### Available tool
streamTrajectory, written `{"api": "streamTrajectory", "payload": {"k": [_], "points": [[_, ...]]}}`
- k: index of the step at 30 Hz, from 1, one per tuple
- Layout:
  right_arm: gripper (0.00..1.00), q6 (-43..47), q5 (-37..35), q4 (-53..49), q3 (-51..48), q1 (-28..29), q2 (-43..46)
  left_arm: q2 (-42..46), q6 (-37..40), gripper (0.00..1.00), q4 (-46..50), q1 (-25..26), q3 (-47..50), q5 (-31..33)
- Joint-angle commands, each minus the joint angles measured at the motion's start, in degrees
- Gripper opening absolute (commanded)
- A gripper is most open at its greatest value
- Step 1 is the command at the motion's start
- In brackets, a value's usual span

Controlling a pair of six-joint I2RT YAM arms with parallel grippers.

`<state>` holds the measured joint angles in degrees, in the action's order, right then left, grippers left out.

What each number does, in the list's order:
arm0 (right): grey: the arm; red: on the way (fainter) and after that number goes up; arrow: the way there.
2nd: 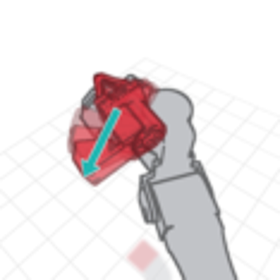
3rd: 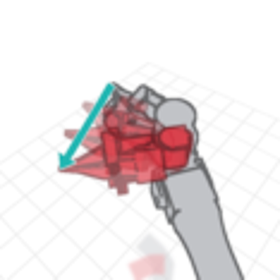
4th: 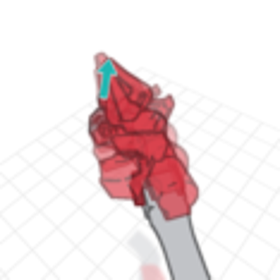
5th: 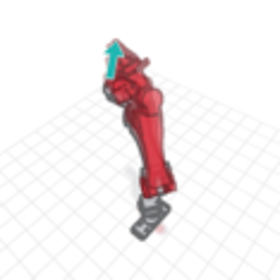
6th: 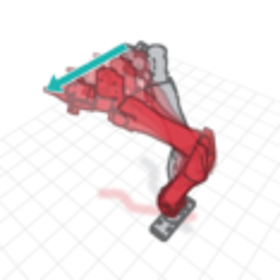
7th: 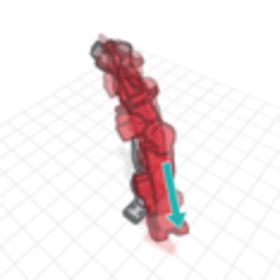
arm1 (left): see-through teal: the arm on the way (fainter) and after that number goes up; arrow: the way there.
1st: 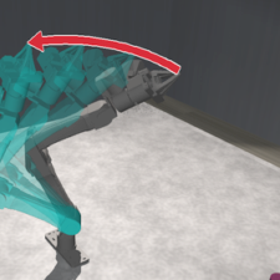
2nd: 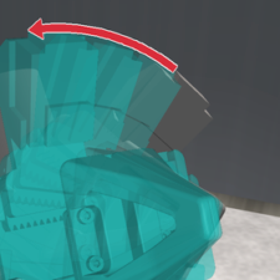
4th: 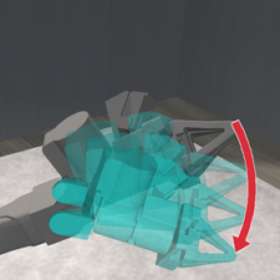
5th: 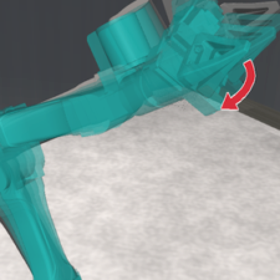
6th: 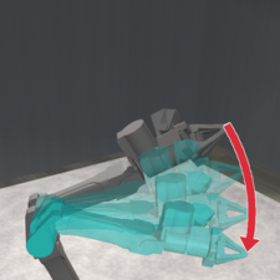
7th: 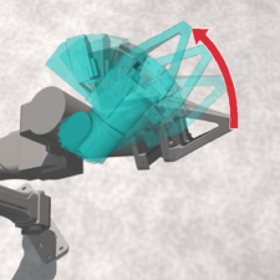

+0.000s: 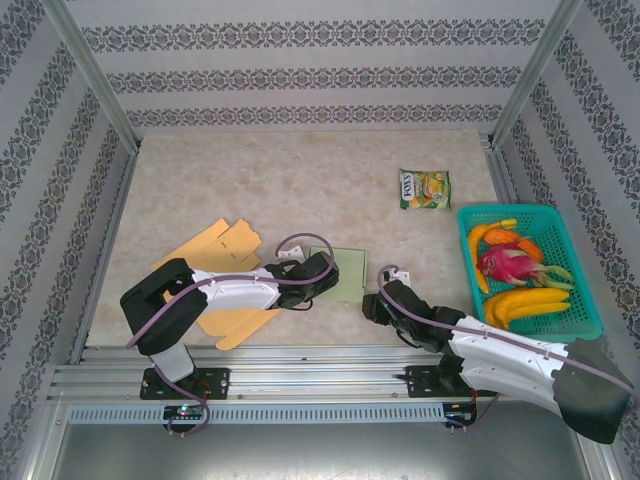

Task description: Fold the paper box

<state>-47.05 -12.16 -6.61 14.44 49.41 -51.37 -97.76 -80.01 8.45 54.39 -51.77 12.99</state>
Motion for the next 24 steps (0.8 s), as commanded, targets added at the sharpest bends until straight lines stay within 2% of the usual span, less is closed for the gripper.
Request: {"api": "streamTrajectory", "payload": {"k": [1, 8, 17, 24], "points": [[0.48, -1.89, 1.52, 2.74, -0.47, 0.69, 1.9, -2.83, -1.02, 0.78, 4.55, 0.45, 0.87, 0.9], [0.47, -2.55, 0.82, 3.14, 0.42, 0.78, 3.26, -2.22, -0.94, 0.78, 5.04, 0.45, 0.92, 0.96], [0.46, -2.36, 2.66, 7.48, 2.73, 0.78, -4.29, -1.78, -0.82, 0.78, 5.09, 0.45, 1.17, 1.16], [0.41, -2.27, 4.03, 10.37, 3.53, 0.77, -7.32, -1.82, -0.76, 0.78, 4.85, 0.45, 1.17, 0.95]]}}
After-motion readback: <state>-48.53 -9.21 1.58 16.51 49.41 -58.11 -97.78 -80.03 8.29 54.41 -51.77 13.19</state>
